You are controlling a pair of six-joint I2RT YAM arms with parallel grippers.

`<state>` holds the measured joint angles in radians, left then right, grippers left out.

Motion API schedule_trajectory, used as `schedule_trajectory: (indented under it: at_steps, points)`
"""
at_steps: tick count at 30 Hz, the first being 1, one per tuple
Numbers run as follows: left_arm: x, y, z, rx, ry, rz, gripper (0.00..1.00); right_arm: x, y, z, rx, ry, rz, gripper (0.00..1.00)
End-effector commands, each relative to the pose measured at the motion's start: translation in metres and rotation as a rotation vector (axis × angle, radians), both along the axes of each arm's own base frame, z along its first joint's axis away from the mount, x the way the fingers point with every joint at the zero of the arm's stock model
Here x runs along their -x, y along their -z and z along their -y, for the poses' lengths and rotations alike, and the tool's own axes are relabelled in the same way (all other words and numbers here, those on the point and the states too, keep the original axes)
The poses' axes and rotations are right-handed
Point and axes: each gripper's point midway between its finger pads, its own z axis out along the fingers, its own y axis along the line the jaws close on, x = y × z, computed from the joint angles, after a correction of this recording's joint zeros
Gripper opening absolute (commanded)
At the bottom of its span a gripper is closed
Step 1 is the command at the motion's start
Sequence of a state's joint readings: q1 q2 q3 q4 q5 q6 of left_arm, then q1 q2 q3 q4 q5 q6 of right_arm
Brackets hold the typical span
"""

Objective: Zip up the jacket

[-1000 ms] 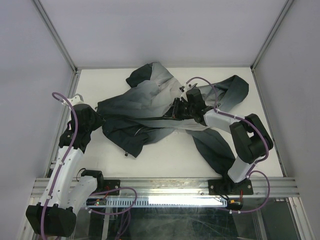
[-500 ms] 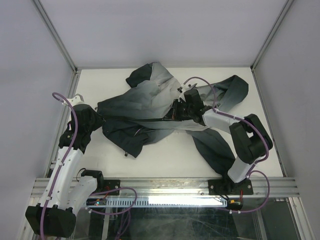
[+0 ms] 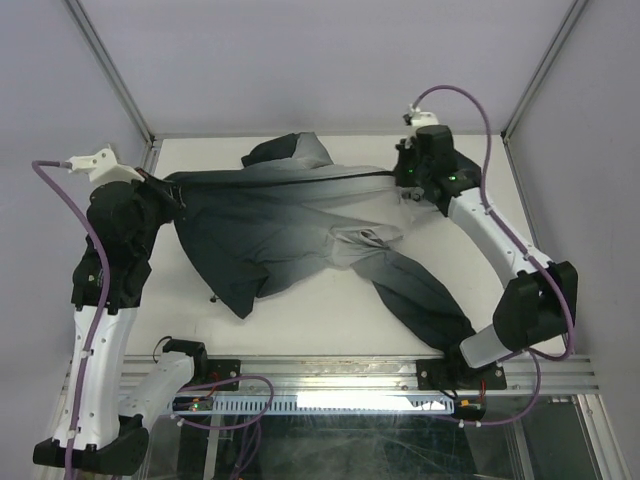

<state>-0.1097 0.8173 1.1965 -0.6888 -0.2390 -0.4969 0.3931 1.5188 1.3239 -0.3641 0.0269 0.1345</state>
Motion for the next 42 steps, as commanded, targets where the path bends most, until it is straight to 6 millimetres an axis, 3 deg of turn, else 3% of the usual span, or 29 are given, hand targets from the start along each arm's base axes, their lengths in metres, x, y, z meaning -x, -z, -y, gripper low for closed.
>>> schedule_trajectory:
  at_steps: [1,7,10,12,18,21,24,27,30,31,32,33,36,42]
  points:
    - [0.016,-0.056,-0.027,-0.061,-0.118,0.147,0.0,-0.012,-0.011,0.129,0.254,0.296,0.017,0.0]
    - [0.026,-0.065,-0.037,-0.087,-0.161,0.175,0.0,-0.012,-0.02,0.224,0.254,0.514,-0.002,0.0]
    - [0.026,-0.057,-0.038,-0.09,-0.165,0.162,0.0,-0.007,-0.023,0.254,0.235,0.584,-0.014,0.0]
    - [0.024,-0.048,-0.034,-0.082,-0.146,0.151,0.0,-0.004,-0.028,0.262,0.208,0.594,-0.002,0.0]
    - [0.008,-0.017,-0.002,-0.014,0.006,0.127,0.0,0.016,-0.057,0.254,0.076,0.601,0.086,0.0]
    - [0.003,-0.021,0.015,0.01,0.099,0.15,0.0,0.036,-0.075,0.241,0.001,0.594,0.167,0.0]
    - [0.005,-0.038,0.013,-0.01,0.097,0.2,0.19,0.059,-0.093,0.23,-0.057,0.579,0.259,0.2]
    - [0.011,-0.058,0.005,-0.04,0.063,0.26,0.48,0.08,-0.11,0.221,-0.095,0.556,0.337,0.46]
    - [0.02,-0.076,-0.004,-0.079,0.023,0.312,0.72,0.1,-0.127,0.218,-0.102,0.552,0.401,0.64]
    - [0.024,-0.082,-0.008,-0.094,0.009,0.327,0.79,0.106,-0.132,0.218,-0.098,0.551,0.422,0.72]
    - [0.028,-0.088,-0.012,-0.111,-0.011,0.343,0.85,0.111,-0.138,0.216,-0.09,0.543,0.444,0.91]
    - [0.033,-0.095,-0.017,-0.135,-0.03,0.361,0.9,0.116,-0.144,0.215,-0.08,0.535,0.468,0.98]
    - [0.042,-0.109,-0.028,-0.185,-0.078,0.406,0.99,0.128,-0.165,0.214,-0.048,0.537,0.557,0.99]
    - [0.06,-0.124,-0.033,-0.197,-0.108,0.522,0.99,0.152,-0.185,0.227,-0.048,0.627,0.688,0.99]
